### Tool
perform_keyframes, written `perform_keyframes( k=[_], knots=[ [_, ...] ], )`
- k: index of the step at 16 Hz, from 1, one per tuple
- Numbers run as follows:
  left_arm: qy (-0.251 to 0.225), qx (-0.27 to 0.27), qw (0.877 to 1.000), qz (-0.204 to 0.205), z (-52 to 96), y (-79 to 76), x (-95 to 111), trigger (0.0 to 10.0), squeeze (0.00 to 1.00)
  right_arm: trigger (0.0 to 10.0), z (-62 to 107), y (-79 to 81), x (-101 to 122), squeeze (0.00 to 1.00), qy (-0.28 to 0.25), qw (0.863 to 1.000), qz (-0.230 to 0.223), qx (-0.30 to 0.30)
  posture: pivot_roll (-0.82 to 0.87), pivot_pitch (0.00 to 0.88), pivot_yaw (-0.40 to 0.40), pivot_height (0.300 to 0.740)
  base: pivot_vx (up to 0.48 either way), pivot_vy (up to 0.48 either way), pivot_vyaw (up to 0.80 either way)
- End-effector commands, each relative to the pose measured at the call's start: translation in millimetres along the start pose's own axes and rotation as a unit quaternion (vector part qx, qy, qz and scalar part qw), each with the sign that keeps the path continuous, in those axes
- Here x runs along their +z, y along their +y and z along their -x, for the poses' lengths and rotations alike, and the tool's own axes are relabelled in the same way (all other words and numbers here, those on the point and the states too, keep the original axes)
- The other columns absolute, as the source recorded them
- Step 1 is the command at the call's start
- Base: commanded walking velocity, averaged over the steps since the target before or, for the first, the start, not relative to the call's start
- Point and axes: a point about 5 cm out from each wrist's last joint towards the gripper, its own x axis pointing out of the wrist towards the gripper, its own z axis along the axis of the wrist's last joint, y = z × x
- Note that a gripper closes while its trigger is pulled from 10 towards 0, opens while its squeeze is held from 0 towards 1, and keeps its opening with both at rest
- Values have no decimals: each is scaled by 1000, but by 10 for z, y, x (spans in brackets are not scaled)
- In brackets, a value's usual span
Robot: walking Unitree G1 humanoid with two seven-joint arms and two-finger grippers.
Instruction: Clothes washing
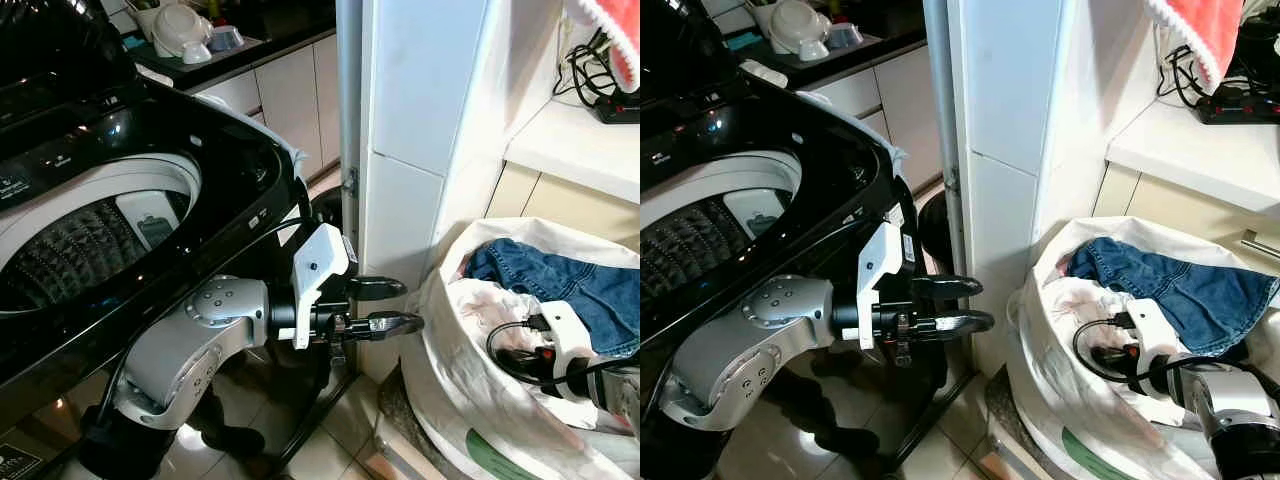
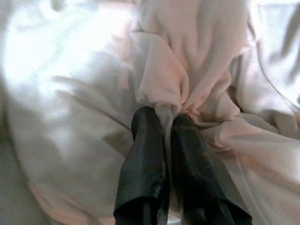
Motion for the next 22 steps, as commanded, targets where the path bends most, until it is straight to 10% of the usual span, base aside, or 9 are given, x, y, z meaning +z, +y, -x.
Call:
perform_keyframes(
  k=[1, 4, 8, 12, 13, 19, 21, 22],
  knots=[
    [3, 2, 1000, -4, 11, 4, 30, 10000, 0, 0, 38, 45, 60, 0, -20, 999, -6, 30, -90, 0, 120, 740, 0, 0, 0],
    [1, 6, 1000, -4, 22, 11, 33, 10000, 0, 0, 195, 64, 207, 0, -70, 994, -35, 73, -87, 0, 117, 740, 0, 0, 0],
    [-9, 16, 1000, -10, 46, 42, 74, 10000, 0, 0, 928, -49, 725, 0, -229, 966, -6, 121, -97, 0, 124, 740, 0, 0, 0],
    [-80, 62, 995, -19, -56, 142, 288, 10000, 0, 0, 1548, 264, 1317, 0, -406, 879, 9, 248, -112, 0, 126, 740, 0, 0, 0],
    [-113, 83, 990, -18, -89, 191, 382, 10000, 988, 0, 1614, 384, 1420, 0, -427, 861, 13, 278, -115, 0, 125, 740, 0, 0, 0],
    [-216, 122, 968, -45, -185, 267, 705, 10000, 1000, 0, 1762, 1026, 1854, 0, -478, 773, 10, 416, -111, 0, 108, 740, 0, 0, 0],
    [-221, 154, 961, -65, -238, 310, 724, 10000, 1000, 0, 1706, 1238, 1910, 0, -461, 770, 12, 441, -109, 0, 104, 740, 0, 0, 0],
    [-221, 158, 960, -64, -308, 317, 709, 10000, 341, 0, 1671, 1427, 1931, 0, -446, 765, 15, 465, -108, 0, 102, 740, 0, 0, 0]
  ],
)
